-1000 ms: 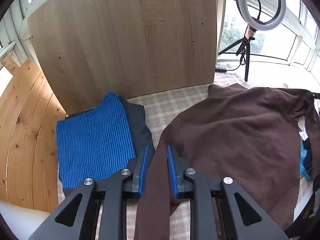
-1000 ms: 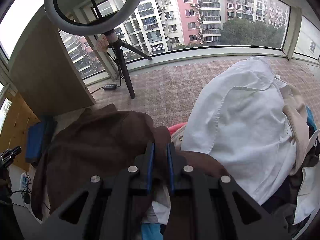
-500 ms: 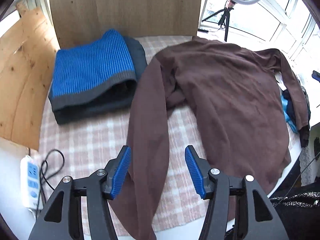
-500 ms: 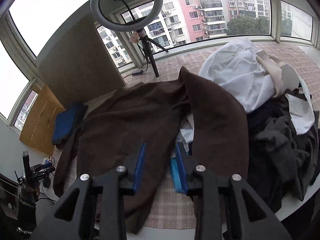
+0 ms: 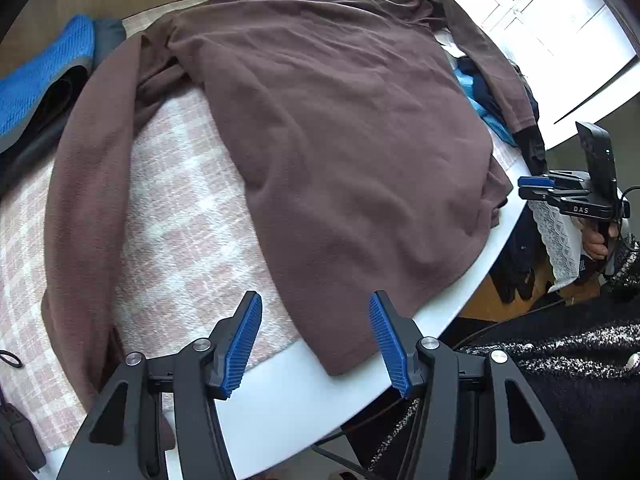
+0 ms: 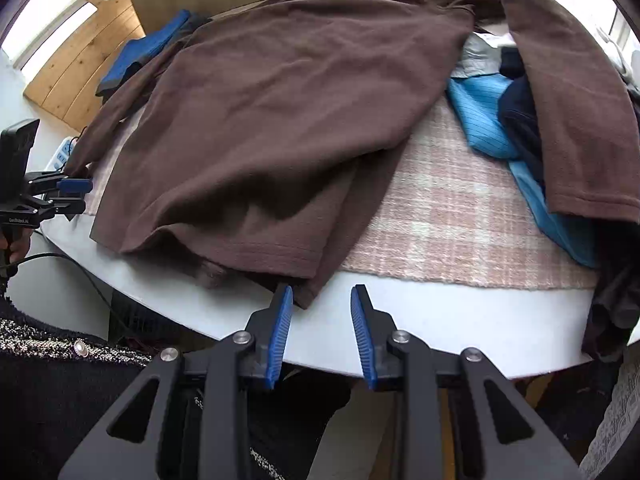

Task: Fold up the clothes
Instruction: 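Grasp the hem of the brown top with the left gripper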

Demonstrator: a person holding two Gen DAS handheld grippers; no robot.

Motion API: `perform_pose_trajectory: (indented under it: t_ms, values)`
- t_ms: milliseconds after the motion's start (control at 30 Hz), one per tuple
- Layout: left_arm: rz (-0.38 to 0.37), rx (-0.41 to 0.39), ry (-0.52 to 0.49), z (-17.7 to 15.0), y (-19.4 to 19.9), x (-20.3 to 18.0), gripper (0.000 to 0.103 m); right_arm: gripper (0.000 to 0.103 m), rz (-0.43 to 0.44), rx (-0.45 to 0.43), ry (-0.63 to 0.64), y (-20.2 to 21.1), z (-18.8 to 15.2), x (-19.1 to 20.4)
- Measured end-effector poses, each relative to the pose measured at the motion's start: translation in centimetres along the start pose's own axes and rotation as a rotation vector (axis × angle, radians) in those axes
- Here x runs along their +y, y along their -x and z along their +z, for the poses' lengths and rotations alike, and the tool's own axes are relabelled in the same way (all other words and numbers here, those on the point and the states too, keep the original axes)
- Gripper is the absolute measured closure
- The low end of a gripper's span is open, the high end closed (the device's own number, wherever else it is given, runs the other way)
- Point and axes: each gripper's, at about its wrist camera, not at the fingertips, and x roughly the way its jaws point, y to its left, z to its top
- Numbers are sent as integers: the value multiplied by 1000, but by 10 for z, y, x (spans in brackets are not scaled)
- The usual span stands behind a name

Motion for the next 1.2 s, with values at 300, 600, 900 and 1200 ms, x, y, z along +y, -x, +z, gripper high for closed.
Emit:
perform_pose_trajectory:
  t_ms: [300, 600, 900, 1200]
  values:
    - [-15, 6, 23, -16, -16, -26, 49, 98, 7, -44, 88, -18, 23, 4]
    - [183, -7, 14, -36, -30, -45, 49, 98, 63, -185, 29, 25, 70, -14]
    - [251, -40, 81, -1, -36, -38, 83, 96, 95, -102, 1, -1, 147, -16]
    - [223, -75, 141, 11, -31, -29, 92, 81, 253, -28, -167, 0, 130, -51]
